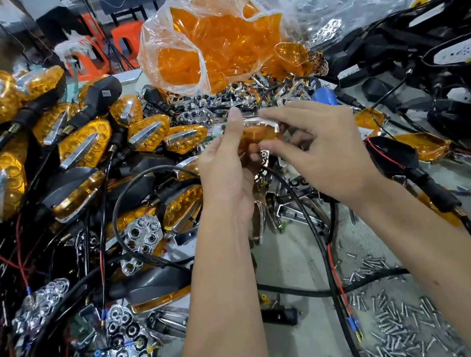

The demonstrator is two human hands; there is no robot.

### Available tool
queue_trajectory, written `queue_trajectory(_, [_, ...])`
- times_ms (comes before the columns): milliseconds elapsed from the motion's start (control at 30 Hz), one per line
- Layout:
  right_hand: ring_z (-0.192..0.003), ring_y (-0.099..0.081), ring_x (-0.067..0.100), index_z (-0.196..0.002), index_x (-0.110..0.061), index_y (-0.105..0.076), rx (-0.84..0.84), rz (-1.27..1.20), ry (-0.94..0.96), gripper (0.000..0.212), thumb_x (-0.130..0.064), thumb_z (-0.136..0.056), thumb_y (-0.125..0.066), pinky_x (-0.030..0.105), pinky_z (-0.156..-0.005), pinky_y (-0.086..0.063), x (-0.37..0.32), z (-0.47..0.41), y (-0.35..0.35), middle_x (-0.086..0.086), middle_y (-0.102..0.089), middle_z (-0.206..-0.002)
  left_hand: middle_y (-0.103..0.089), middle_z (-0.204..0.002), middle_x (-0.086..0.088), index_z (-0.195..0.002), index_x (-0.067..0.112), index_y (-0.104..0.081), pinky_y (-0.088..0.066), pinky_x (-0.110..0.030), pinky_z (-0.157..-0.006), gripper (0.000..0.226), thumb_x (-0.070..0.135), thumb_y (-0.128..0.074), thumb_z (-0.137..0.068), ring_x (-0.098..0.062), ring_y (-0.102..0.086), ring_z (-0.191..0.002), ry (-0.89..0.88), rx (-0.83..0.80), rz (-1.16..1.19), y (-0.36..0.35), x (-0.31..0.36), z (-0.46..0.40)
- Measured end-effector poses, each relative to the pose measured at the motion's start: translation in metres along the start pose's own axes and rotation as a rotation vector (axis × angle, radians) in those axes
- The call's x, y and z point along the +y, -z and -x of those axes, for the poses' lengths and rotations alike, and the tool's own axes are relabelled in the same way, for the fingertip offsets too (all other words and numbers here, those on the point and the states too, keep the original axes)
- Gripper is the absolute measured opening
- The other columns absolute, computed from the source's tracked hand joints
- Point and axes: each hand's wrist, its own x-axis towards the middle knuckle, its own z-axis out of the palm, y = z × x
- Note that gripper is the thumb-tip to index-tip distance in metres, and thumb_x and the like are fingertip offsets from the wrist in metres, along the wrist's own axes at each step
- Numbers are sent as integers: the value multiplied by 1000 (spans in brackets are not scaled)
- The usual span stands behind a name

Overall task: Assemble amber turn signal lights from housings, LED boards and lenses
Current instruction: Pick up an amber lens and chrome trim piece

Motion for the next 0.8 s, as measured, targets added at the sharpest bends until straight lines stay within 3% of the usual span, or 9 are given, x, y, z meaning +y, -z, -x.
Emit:
queue_trajectory(133, [-79,-63,16,-118,-10,-70,36,68,-88,19,-17,-101,-64,25,-69,-51,-1,-2,0,-2,-66,-94,-60,-77,-3,-86,14,-57,-54,-48,-68,34,45,-65,-98,-17,-54,-68,-282,166,-476,2,-5,1])
queue_trajectory(233, [-63,-64,25,-112,-12,-67,76,23,-234,16,-20,-106,-55,44,-61,-53,0,-5,4,1,-64,-75,-64,-92,1,-100,24,-66,-60,-54,-81,8,30,-68,-96,-15,-62,-84,-426,-34,-496,0,-5,6])
queue_trajectory(267, [-58,-63,26,-110,-13,-67,74,17,-267,16,-21,-107,-54,47,-58,-52,1,-6,6,1,-62,-69,-68,-98,3,-104,27,-68,-60,-54,-84,9,27,-69,-94,-16,-65,-91,-446,-80,-530,-1,-5,6])
queue_trajectory(333, [-53,-58,24,-106,-12,-68,17,-3,-312,19,-22,-108,-53,45,-55,-51,2,-6,7,-1,-58,-62,-72,-105,5,-108,26,-73,-59,-50,-90,17,20,-71,-93,-16,-68,-101,-494,-110,-628,-3,-7,5])
queue_trajectory(467, [-55,-50,13,-92,-10,-67,-115,123,-352,27,-26,-108,-51,23,-54,-37,1,-6,1,-2,-55,-63,-70,-80,21,-91,22,-78,-57,-22,-80,15,8,-74,-89,4,-67,-82,-579,-31,-728,-5,-12,-1])
queue_trajectory(600, [-57,-48,19,-70,-20,-52,-196,295,-388,38,-29,-107,-51,32,-55,-30,1,-9,-1,2,-52,-63,-64,-77,27,-93,20,-81,-51,-13,-73,12,10,-76,-88,7,-63,-76,-621,17,-839,-4,-16,-2])
queue_trajectory(700, [-57,-50,20,-73,-13,-63,-161,263,-397,34,-27,-103,-56,35,-55,-36,0,-9,1,6,-58,-62,-61,-75,25,-93,18,-80,-42,-4,-68,11,9,-75,-88,13,-60,-75,-622,29,-878,-7,-17,-2])
queue_trajectory(800, [-55,-49,17,-76,-11,-67,-135,234,-400,32,-25,-103,-57,29,-53,-34,0,-8,1,4,-58,-61,-58,-75,26,-94,17,-79,-39,0,-67,11,8,-74,-90,20,-56,-75,-631,33,-924,-10,-17,-3])
